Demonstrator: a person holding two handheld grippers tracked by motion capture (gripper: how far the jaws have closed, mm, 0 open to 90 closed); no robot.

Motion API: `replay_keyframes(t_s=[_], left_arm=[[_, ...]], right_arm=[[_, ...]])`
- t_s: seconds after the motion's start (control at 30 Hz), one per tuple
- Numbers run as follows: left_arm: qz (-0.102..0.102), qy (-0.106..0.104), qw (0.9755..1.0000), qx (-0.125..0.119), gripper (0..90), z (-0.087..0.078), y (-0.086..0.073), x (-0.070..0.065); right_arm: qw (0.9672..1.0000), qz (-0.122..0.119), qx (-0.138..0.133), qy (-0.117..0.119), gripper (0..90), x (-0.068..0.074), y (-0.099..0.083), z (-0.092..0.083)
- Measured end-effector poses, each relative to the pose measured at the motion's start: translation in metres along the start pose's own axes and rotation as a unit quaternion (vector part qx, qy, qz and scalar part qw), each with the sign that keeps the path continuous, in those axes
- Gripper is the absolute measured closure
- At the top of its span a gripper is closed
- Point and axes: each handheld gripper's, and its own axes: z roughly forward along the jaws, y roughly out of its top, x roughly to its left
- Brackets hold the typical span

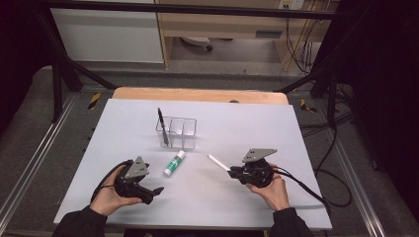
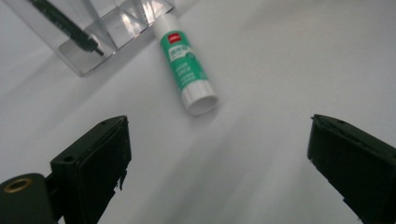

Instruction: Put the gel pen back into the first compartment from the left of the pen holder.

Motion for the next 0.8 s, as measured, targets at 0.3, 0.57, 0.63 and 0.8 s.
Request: replay_keyframes(t_s=[0.3,0.57,0.63,0.8], left_arm=[[0.093,-0.001,0.9956,0.013,6.1,0.009,0.032,-0.017],[0.17,0.007,0.9851,0.025,6.4,0.021,0.052,-0.032],[0.189,0.008,0.9816,0.027,6.8,0.024,0.057,-0.035],[0.234,0.003,0.972,0.023,8.3,0.032,0.068,-0.042]], right_arm=[[0.9996,-0.016,0.014,0.02,79.3,0.006,0.011,-0.001],[0.9986,-0.02,0.031,0.037,79.3,0.012,0.02,0.003],[0.9982,-0.022,0.036,0.041,79.3,0.014,0.022,0.005],[0.9973,-0.03,0.046,0.048,79.2,0.018,0.027,0.008]])
